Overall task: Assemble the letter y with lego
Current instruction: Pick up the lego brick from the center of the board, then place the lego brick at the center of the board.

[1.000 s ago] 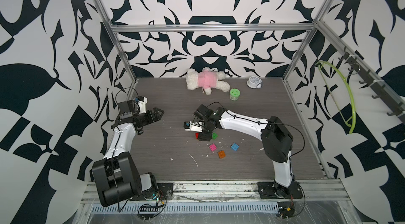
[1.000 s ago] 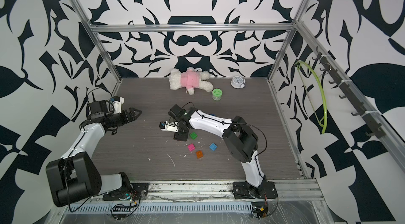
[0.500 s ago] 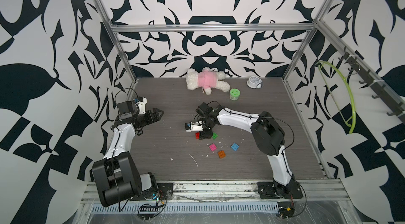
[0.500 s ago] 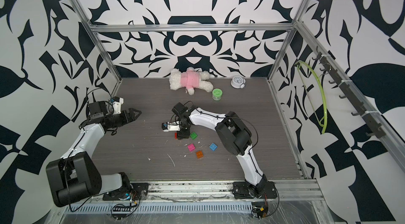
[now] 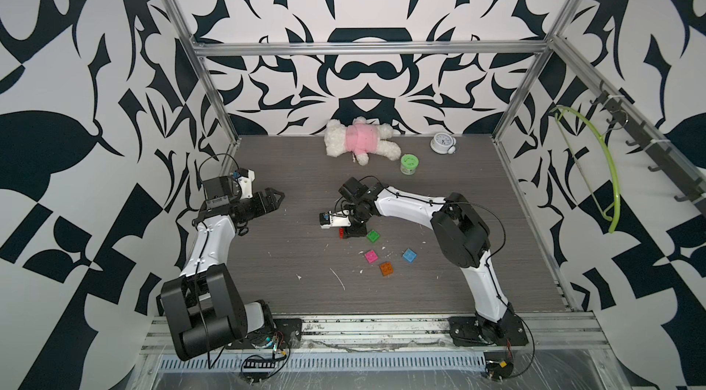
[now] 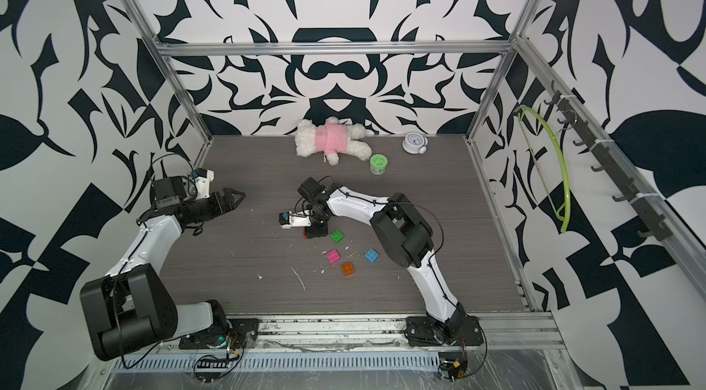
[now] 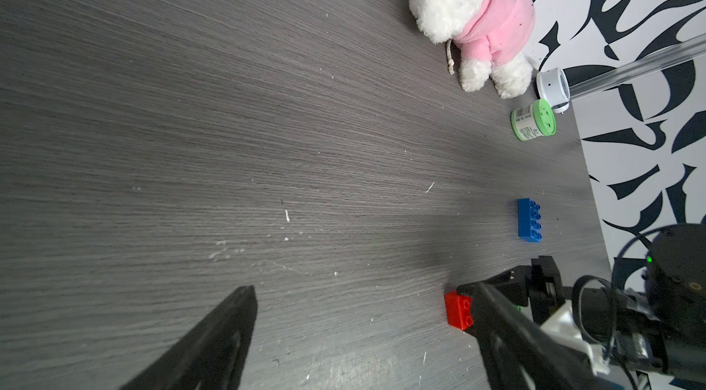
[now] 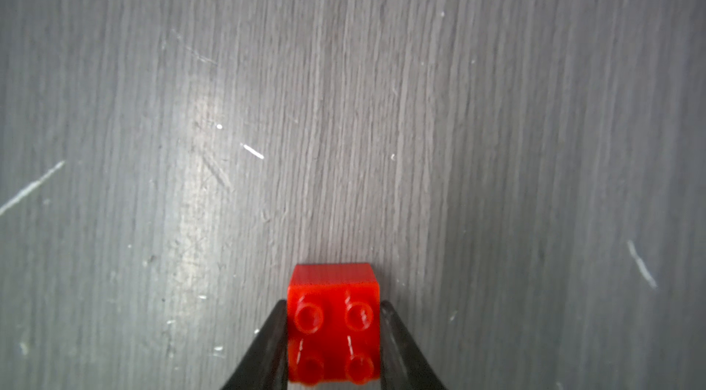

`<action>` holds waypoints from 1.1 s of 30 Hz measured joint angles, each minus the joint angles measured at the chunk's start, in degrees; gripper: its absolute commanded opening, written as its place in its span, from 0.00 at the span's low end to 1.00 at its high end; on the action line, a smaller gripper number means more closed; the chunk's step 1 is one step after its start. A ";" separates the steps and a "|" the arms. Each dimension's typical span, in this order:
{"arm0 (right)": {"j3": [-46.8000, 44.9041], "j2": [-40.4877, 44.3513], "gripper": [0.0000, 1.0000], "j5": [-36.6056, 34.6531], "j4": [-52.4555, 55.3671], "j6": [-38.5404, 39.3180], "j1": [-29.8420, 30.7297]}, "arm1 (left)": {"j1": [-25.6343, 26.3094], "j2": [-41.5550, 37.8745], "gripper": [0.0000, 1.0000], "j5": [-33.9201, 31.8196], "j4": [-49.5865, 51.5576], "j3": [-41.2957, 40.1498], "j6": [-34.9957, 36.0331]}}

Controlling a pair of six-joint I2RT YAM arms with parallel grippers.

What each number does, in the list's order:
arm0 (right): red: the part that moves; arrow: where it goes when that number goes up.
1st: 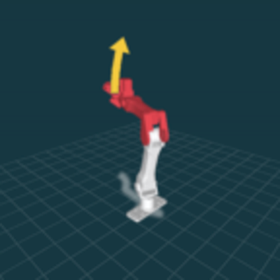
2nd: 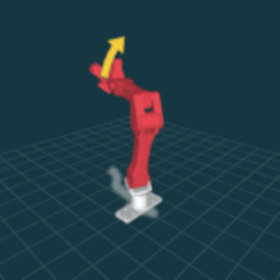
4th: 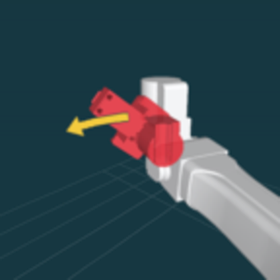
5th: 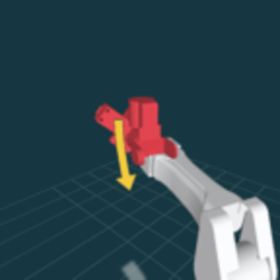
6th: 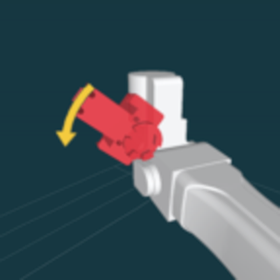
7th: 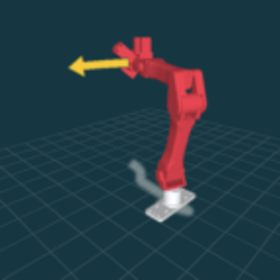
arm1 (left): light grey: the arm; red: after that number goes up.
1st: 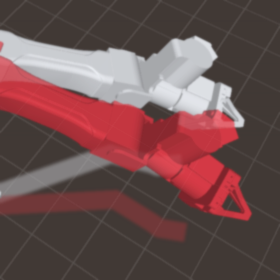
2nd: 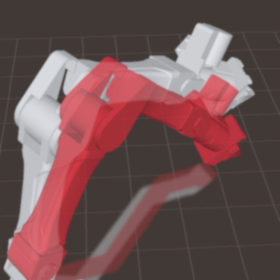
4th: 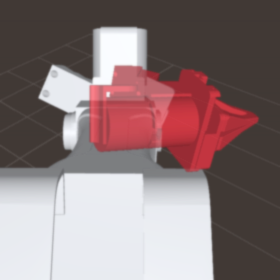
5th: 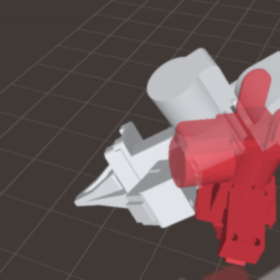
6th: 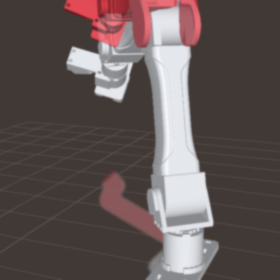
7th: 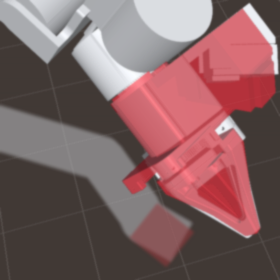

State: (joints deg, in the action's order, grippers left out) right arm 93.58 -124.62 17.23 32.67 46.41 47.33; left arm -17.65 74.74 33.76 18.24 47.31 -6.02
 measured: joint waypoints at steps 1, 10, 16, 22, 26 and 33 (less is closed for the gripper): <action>0.04 0.00 0.36 0.07 -0.09 0.04 -0.24 | -0.02 0.00 0.93 0.00 0.00 0.00 0.02; 1.46 0.00 0.36 -0.11 -0.11 0.37 -6.40 | -0.02 0.00 0.92 -0.02 -0.02 -0.37 0.02; 2.69 0.00 0.40 -0.79 -0.15 0.31 -9.38 | -0.02 0.00 0.92 -0.02 -0.04 -0.37 0.02; 2.69 0.00 0.48 -1.01 0.42 -0.02 -8.94 | -0.02 0.00 0.92 -0.02 -0.04 -0.37 0.00; 2.69 0.02 0.51 -1.18 0.61 -1.44 -8.81 | -0.02 0.00 0.92 0.00 -0.07 -0.37 -0.04; 1.60 4.48 0.50 -6.73 4.31 -15.13 -8.61 | -0.02 0.00 0.92 0.15 -0.07 -0.37 -0.46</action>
State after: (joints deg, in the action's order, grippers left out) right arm 95.18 -120.14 10.50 36.97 31.29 38.72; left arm -17.67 74.74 33.91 18.17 46.94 -6.48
